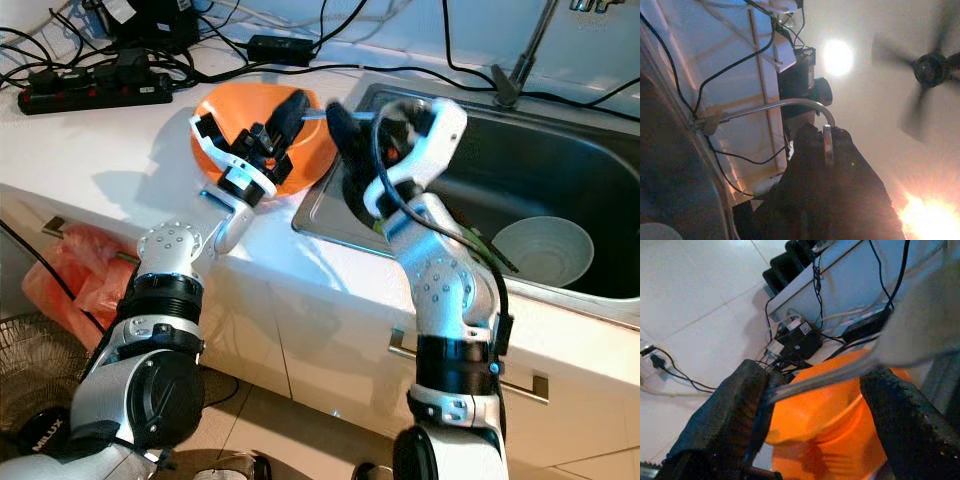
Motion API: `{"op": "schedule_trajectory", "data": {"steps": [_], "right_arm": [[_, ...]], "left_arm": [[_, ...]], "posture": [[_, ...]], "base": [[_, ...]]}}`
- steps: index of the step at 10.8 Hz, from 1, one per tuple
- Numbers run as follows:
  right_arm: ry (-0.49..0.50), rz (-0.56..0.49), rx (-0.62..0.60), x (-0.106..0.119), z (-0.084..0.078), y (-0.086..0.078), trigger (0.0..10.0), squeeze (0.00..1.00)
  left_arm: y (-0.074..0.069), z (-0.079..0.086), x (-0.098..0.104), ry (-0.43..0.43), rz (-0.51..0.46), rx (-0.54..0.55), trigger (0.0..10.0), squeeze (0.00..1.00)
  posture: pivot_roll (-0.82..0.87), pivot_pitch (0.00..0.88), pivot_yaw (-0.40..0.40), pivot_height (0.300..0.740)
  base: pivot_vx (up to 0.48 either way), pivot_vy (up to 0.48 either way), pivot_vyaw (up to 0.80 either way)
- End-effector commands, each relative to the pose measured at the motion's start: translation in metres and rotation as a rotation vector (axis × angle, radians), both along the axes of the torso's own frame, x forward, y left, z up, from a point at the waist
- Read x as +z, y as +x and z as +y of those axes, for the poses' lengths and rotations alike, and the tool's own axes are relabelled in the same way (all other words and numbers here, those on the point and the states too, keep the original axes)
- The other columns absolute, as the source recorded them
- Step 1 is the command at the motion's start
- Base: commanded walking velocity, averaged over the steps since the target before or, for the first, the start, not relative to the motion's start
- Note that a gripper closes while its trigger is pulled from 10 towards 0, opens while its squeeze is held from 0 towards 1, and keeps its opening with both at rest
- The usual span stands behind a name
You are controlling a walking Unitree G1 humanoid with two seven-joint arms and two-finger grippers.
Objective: Kitchen organization
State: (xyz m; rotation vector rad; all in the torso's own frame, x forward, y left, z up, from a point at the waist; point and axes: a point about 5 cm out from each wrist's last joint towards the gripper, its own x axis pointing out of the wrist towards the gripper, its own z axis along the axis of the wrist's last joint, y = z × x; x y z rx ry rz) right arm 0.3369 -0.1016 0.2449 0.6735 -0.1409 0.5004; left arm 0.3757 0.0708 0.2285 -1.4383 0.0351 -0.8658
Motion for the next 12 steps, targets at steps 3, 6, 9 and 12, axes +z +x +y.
{"op": "schedule_trajectory", "data": {"steps": [3, 6, 9, 12], "right_arm": [[0.075, -0.009, -0.023, 0.005, -0.005, 0.004, 0.0, 0.00], [0.149, 0.014, -0.053, 0.008, -0.011, 0.008, 0.0, 0.00], [0.194, 0.042, -0.067, 0.008, -0.013, 0.012, 0.0, 0.00], [0.233, 0.081, -0.079, 0.003, -0.013, 0.014, 0.0, 0.00]], "left_arm": [[-0.005, -0.001, -0.001, -0.004, 0.001, -0.008, 0.0, 0.00], [-0.006, -0.002, -0.001, -0.006, 0.006, -0.002, 0.0, 0.00], [-0.007, -0.002, -0.002, -0.005, 0.009, 0.004, 0.0, 0.00], [-0.006, 0.000, -0.003, 0.004, 0.011, 0.010, 0.0, 0.00]], "posture": [[0.09, 0.084, 0.007, 0.740], [0.09, 0.084, 0.000, 0.740], [0.09, 0.084, -0.002, 0.740], [0.09, 0.084, 0.000, 0.740]], "base": [[0.000, 0.000, 0.00], [0.000, 0.000, 0.00], [0.000, 0.000, 0.00], [0.000, 0.000, 0.00]]}}
